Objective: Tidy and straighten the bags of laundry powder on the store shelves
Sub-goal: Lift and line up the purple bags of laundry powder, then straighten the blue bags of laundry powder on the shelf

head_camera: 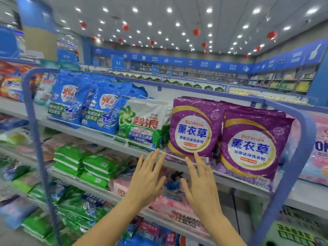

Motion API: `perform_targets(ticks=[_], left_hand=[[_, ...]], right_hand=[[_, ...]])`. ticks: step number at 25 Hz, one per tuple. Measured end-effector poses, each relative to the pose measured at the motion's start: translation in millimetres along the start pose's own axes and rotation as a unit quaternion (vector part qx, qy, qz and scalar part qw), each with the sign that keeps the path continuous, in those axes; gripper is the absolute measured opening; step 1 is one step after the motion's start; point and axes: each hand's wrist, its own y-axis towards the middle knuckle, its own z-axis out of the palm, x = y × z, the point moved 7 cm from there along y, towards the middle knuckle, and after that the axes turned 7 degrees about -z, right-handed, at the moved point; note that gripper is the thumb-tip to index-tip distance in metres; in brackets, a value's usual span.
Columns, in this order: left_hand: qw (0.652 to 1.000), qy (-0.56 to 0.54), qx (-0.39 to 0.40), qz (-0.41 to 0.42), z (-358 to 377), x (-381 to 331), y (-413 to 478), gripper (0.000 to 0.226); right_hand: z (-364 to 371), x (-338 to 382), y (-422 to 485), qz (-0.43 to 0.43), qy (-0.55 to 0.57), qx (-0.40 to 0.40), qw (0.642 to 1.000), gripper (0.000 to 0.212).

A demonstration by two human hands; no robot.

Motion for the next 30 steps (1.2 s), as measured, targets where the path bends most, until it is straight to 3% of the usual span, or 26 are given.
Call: perform_targets(ticks=[5, 8, 15, 20, 30], left_hand=[[0.968, 0.106, 0.189, -0.128, -1, 88, -71, 0.068], [0.948, 0.114, 0.233, -0.186, -23, 136, -106, 0.065], [0.936, 0.077, 0.189, -0.288, -74, 268, -164, 0.059], [0.923, 0.089, 0.178, -0.328, -105, 408, -199, 0.057], [0.918, 0.068, 0.148, -0.361, -146, 648, -209, 0.057]], right_hand=[[60, 78, -2, -0.069, 0.056, 0.220, 0.971, 0.055], [83, 132, 2, -0.128, 0.077, 0.258, 0.955, 0.054], [148, 286, 23, -0.206, 0.146, 0.305, 0.918, 0.059], [213, 422, 65, -0.222, 0.175, 0.337, 0.898, 0.063], [300, 632, 182, -0.219, 0.234, 0.305, 0.897, 0.056]])
